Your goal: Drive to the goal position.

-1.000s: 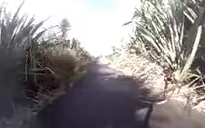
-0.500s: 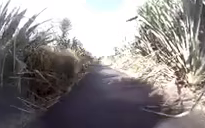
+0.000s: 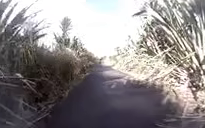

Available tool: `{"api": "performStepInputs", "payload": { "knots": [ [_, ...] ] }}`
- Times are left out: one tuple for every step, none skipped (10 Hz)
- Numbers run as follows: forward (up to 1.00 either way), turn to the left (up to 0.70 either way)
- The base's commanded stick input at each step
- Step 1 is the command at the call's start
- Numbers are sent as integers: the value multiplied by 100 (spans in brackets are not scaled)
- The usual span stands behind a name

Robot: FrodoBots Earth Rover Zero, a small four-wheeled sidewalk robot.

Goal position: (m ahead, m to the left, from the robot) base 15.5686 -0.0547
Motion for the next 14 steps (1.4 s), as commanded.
{"api": "performStepInputs", "payload": {
  "knots": [
    [70, -22],
    [70, 0],
    [70, 0],
    [70, 0],
    [70, 0],
    [70, 0],
    [70, -5],
    [70, -15],
    [70, -35],
    [70, -35],
    [70, -35],
    [70, -33],
    [70, -16],
    [70, 0]
  ]
}}
